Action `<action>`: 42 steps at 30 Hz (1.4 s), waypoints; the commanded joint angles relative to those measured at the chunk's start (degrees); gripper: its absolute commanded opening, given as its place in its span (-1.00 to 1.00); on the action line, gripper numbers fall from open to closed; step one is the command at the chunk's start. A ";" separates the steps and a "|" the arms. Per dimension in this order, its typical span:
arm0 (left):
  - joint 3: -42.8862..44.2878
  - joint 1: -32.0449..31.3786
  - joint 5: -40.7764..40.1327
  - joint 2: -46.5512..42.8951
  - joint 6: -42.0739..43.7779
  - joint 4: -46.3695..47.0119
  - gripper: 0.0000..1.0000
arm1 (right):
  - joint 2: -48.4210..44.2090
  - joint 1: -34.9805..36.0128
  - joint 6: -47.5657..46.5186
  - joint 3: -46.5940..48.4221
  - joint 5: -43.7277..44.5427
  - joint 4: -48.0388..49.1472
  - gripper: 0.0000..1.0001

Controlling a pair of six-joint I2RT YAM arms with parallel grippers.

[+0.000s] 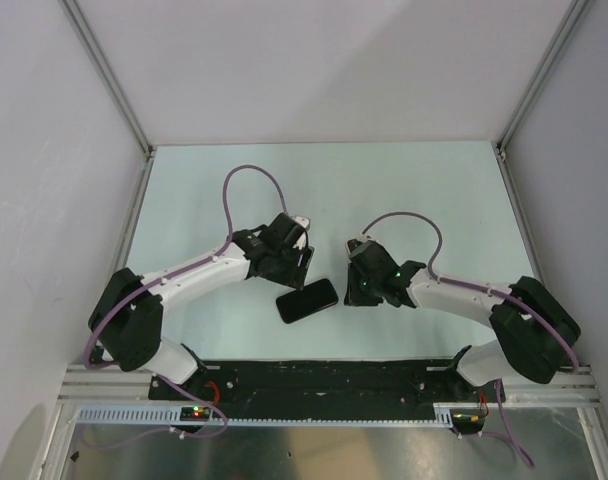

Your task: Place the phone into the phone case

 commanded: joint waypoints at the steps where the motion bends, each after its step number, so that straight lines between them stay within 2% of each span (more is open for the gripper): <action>1: 0.77 -0.20 -0.11 -1.65 0.35 0.09 0.41 | -3.74 0.17 2.18 0.52 2.08 0.01 -0.36; 6: 0.39 -0.21 -0.37 -1.89 -0.08 0.08 0.40 | -1.15 0.07 2.85 1.56 0.84 3.09 -0.25; 17: -0.12 -0.19 -0.19 -1.88 -0.64 0.07 0.40 | 6.74 0.52 3.67 4.53 0.28 5.50 -0.23; 30: -0.33 -0.20 -0.13 -1.86 -0.78 0.13 0.39 | 4.40 1.46 4.33 5.47 1.39 5.08 -0.24; 42: -0.35 -0.25 -0.13 -1.38 -1.01 0.16 0.39 | 6.90 3.13 4.42 7.02 1.81 4.76 -0.27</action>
